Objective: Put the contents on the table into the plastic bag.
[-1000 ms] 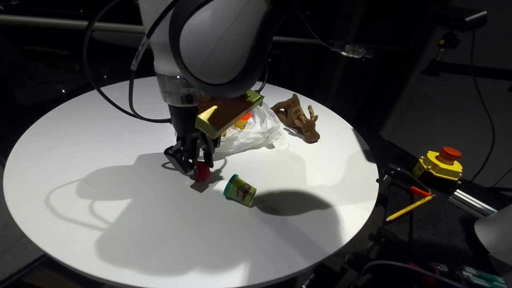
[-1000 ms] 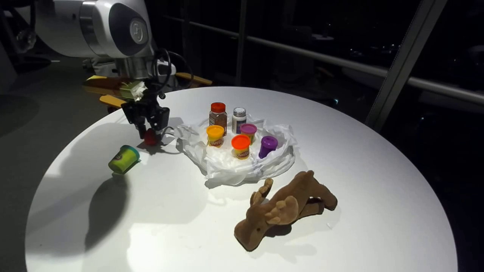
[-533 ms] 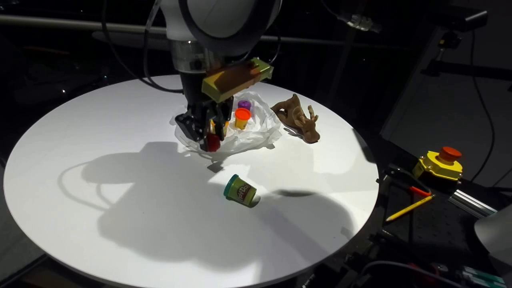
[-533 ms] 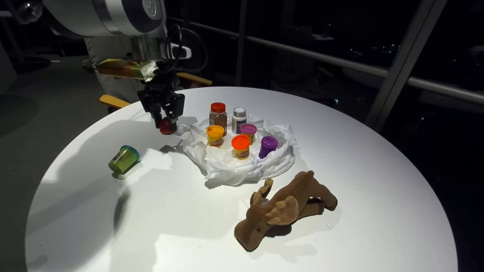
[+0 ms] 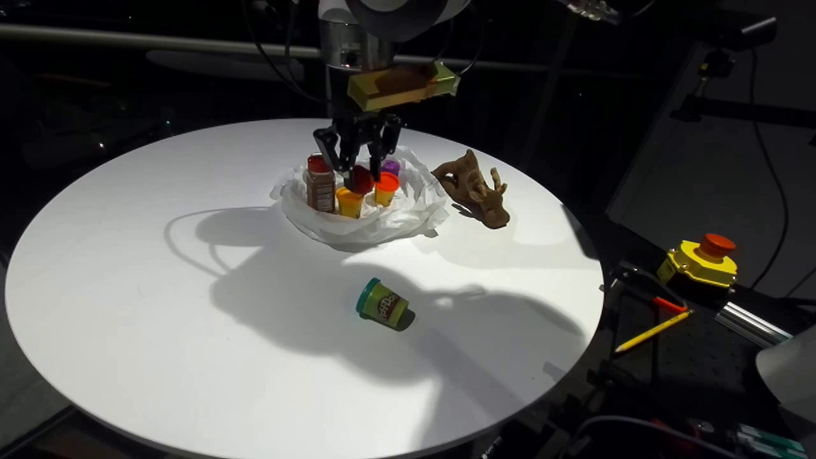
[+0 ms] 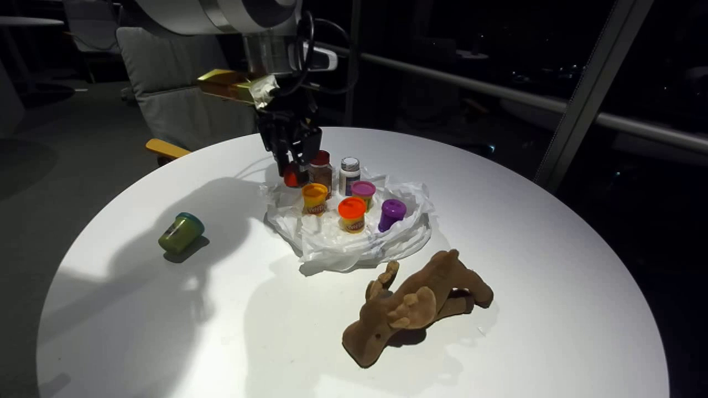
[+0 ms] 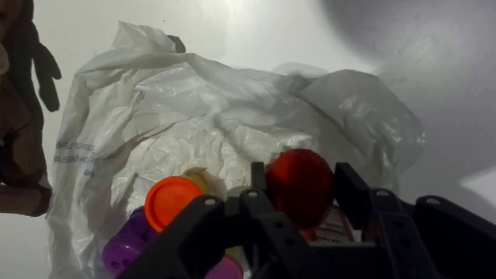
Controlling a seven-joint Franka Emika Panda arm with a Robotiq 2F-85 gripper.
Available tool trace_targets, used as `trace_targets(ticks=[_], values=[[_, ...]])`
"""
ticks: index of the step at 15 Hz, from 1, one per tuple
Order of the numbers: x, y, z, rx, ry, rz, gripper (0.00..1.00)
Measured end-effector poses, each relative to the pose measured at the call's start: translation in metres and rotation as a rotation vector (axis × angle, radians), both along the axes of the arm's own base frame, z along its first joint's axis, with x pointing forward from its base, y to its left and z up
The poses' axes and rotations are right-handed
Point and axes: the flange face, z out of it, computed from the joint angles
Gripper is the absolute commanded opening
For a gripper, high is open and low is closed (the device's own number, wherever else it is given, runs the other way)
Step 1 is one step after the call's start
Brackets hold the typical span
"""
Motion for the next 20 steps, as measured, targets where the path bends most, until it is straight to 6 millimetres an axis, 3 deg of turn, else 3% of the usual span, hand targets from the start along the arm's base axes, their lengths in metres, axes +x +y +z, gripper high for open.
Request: trace_targets(ticks=[5,13,14,16,18,20], values=[[0.012,-0.031,-0.008,0.003,-0.090,-0.166,0.23],[0.025,-0.048,-0.025,0.000,-0.157,-0.326,0.23],[0.027,-0.048,-0.026,-0.002,-0.162,-0.338,0.73],[0.031,-0.049,-0.026,-0.005,-0.175,-0.357,0.81],[0.035,-0.050,-0.023,-0.010,-0.192,-0.370,0.96],[0.037,-0.050,-0.019,-0.008,-0.206,-0.375,1.00]])
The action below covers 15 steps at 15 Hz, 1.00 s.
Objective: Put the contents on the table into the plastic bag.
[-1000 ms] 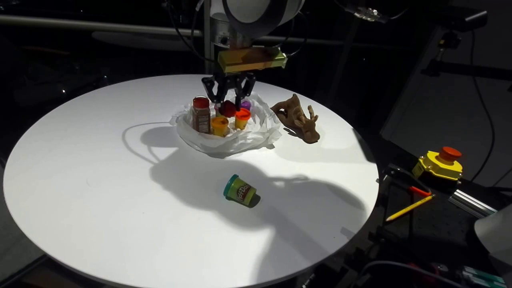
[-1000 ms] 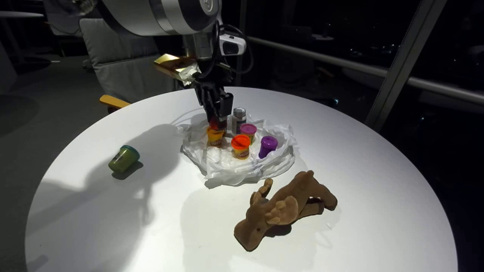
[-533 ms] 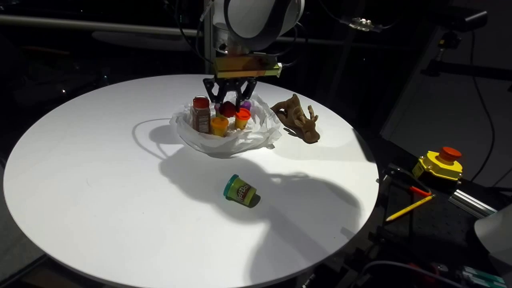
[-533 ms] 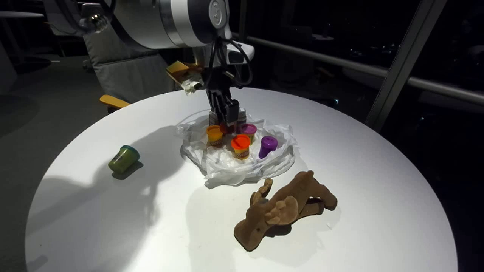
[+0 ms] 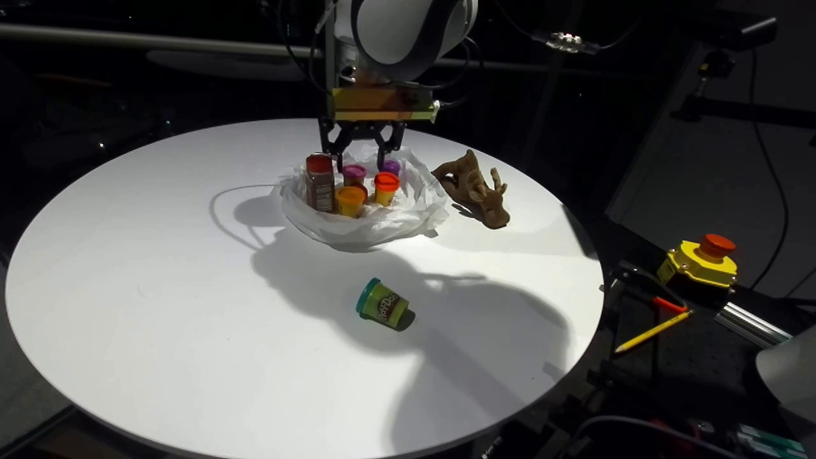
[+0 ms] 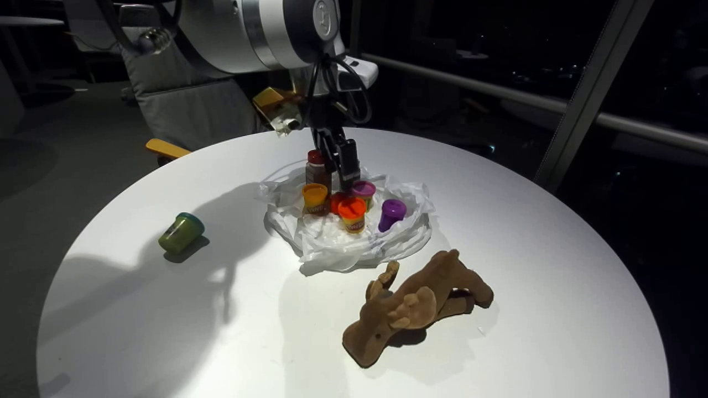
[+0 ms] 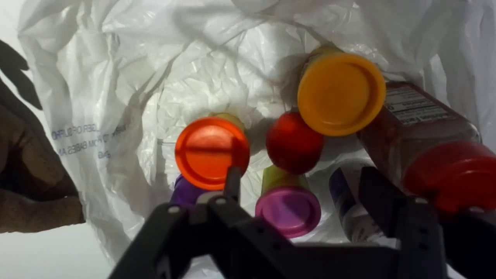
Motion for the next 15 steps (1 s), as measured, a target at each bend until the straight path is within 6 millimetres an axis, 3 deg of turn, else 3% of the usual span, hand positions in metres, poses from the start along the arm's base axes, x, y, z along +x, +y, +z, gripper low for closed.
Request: trace_targets(ticks=[4,8,11,15], values=[[-0.003,0.002,0.021,-0.005,0.018,0.002,1.00],[-0.023,0.019,0.055,-0.084,0.150,0.042,1.00],[-0.046,0.048,0.067,-0.115,0.252,0.150,1.00],[-0.076,0.099,0.048,-0.098,0.326,0.351,1.00]])
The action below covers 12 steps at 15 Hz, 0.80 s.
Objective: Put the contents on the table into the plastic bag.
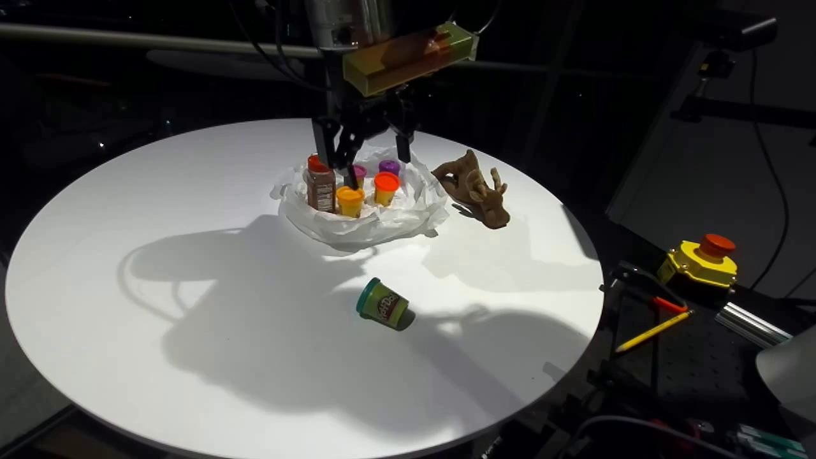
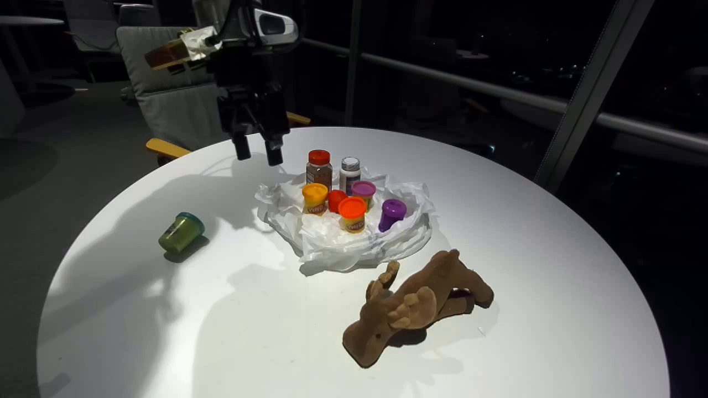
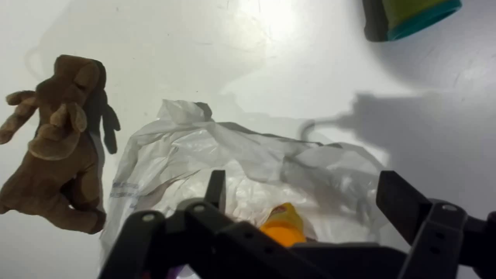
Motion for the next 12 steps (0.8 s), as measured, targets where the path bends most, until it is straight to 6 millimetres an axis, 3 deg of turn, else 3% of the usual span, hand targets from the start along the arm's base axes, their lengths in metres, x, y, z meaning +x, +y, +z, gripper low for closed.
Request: trace_targets(ticks=[5,12], values=[[-0.036,0.046,-0.037,0.068,0.030,0.209,1.00],[-0.076,0.074,-0.072,0.164,0.092,0.452,1.00]])
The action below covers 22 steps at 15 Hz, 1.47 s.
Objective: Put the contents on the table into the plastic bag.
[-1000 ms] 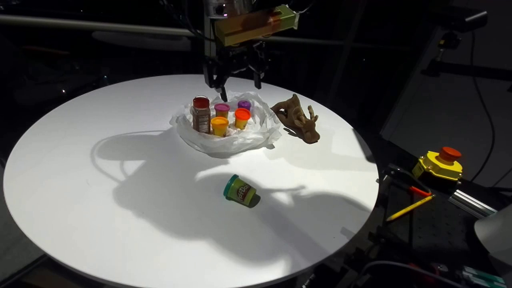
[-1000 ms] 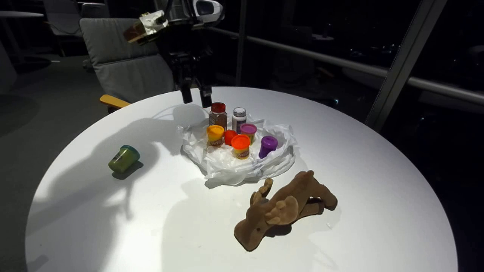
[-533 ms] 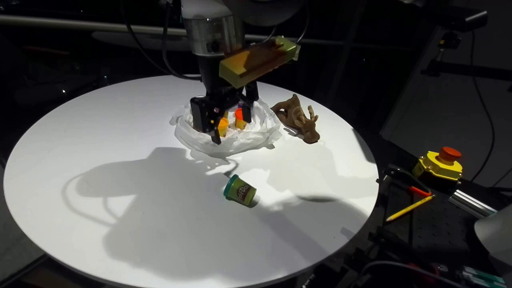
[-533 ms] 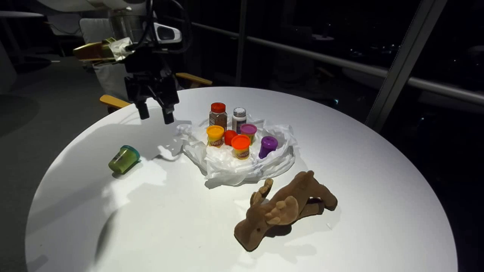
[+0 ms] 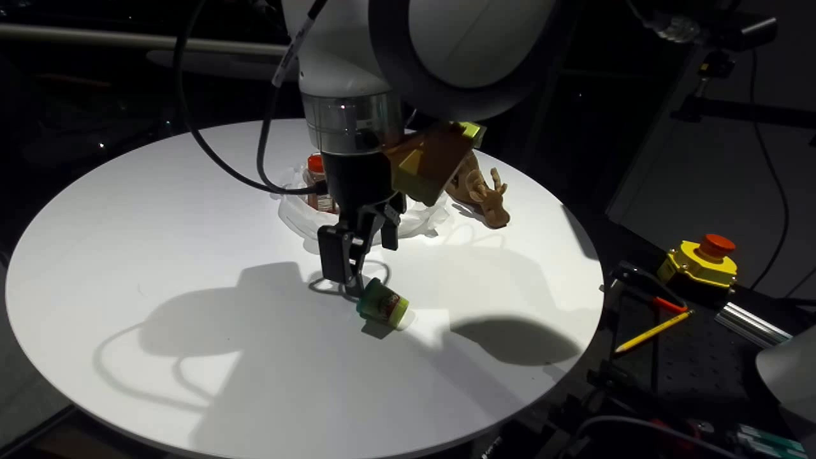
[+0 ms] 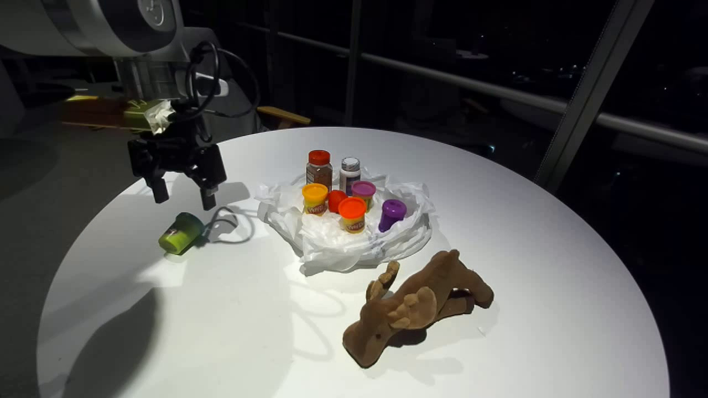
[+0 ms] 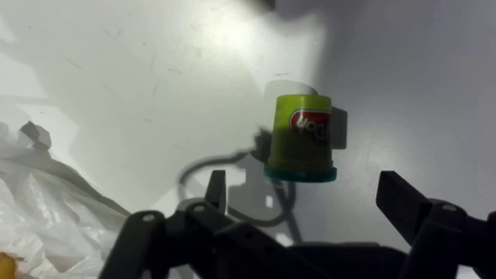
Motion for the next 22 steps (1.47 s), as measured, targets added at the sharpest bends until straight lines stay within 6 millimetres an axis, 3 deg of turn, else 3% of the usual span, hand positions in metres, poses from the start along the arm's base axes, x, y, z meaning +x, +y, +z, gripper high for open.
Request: trace_targets(ticks=[6,13,14,16,22], values=[[-0.019,0.005,-0.014,0.032,0.051,0.102,1.00],[-0.022,0.000,-0.033,0.040,0.046,0.105,0.97],[-0.021,-0.001,-0.036,0.043,0.041,0.102,0.75],[-0.019,-0.005,-0.042,0.047,0.032,0.095,0.70],[-0.010,-0.020,-0.044,0.049,-0.002,0.066,0.24]])
